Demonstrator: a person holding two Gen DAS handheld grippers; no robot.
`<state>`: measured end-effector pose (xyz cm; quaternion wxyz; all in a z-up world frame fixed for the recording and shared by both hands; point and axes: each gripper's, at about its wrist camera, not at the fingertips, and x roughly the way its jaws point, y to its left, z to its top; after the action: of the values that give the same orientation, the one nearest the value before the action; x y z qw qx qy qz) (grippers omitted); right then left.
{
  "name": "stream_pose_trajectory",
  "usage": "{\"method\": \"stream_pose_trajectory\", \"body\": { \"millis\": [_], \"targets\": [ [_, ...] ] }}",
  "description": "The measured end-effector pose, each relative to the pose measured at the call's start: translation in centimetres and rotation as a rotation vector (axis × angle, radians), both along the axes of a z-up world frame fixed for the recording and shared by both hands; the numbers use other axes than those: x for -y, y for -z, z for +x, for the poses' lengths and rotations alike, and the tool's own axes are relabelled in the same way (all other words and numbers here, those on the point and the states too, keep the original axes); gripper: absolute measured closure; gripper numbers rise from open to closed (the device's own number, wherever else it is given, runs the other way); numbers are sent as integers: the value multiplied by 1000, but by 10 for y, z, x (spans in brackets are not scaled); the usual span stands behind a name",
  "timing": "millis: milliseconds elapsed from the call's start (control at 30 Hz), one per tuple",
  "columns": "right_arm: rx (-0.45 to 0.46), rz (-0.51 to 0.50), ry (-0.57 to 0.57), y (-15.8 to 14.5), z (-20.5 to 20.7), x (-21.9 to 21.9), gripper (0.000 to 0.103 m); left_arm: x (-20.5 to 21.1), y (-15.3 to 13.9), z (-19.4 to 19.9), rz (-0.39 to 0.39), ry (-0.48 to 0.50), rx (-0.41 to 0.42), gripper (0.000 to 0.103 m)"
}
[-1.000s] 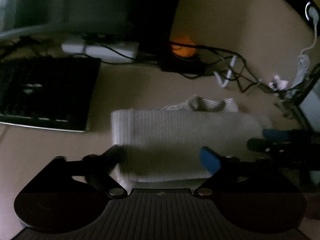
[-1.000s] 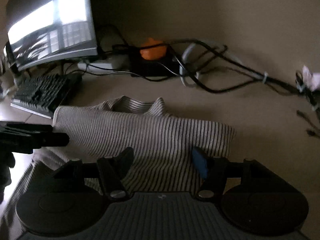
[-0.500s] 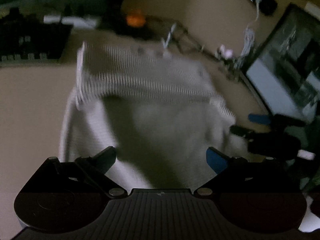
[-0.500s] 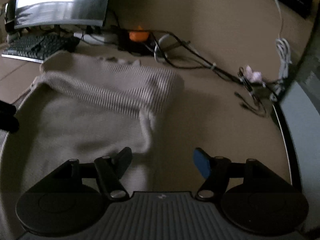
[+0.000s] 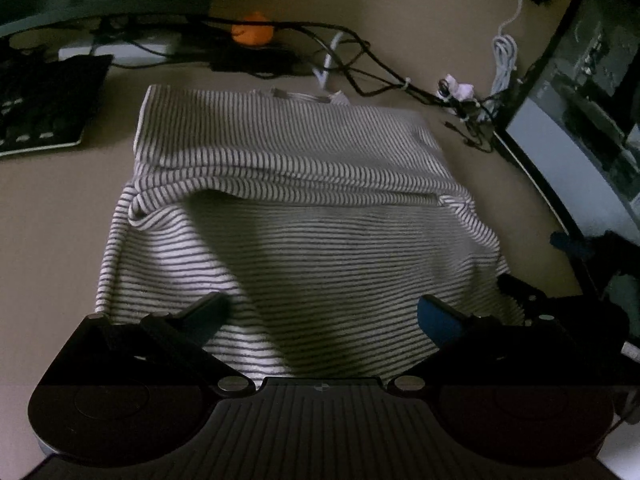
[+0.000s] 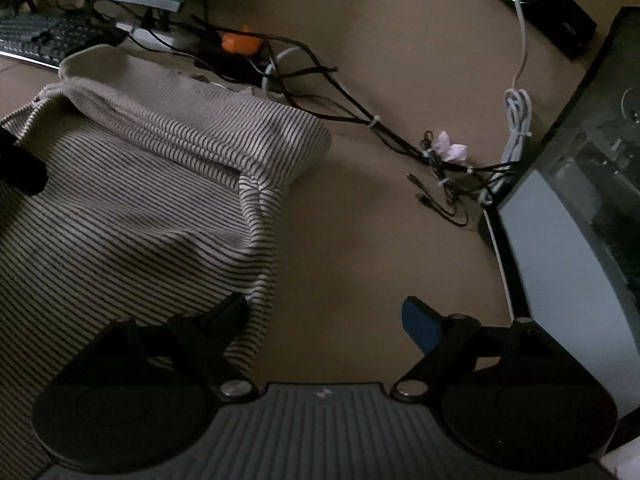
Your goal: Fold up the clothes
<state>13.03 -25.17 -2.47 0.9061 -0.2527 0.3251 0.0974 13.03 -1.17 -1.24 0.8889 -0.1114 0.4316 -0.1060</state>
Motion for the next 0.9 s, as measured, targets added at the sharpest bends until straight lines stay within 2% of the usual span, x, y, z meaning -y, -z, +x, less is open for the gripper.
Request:
{"method": "stream_pose_trajectory", "body": {
  "millis": [100,200,300,433,500,600,700,800,900],
  "targets": [
    [-23,60,24,-14,-4,-1,19,4,0,-1,26,10,-2,0],
    [-130,285,-14,-34,-16,3,17,3,1,-3,28,21,2,0],
    [-283,471,-49,-35,-24,0,15,0,1,-3,20,25,-1,0],
    [-366,476,-47,-17,-30,-16,8,-1,0,-4,23,37,-8,0],
    [-390,465,-44,-10,-33,-21,0,-2,0,-5,19,41,-14,0],
    [-372,402,-63,-6,-39,-31,0,-7,-1,-8,3,42,-24,0],
    [-357,314,-70,-4,-42,-43,0,-19,-2,-22,-55,46,-41,0],
    [-359,309,-47,-4,-41,-46,0,-34,2,-46,-112,69,-34,0],
    [-359,315,-50,-4,-41,-44,0,-41,3,-64,-80,108,-25,0]
  ]
}}
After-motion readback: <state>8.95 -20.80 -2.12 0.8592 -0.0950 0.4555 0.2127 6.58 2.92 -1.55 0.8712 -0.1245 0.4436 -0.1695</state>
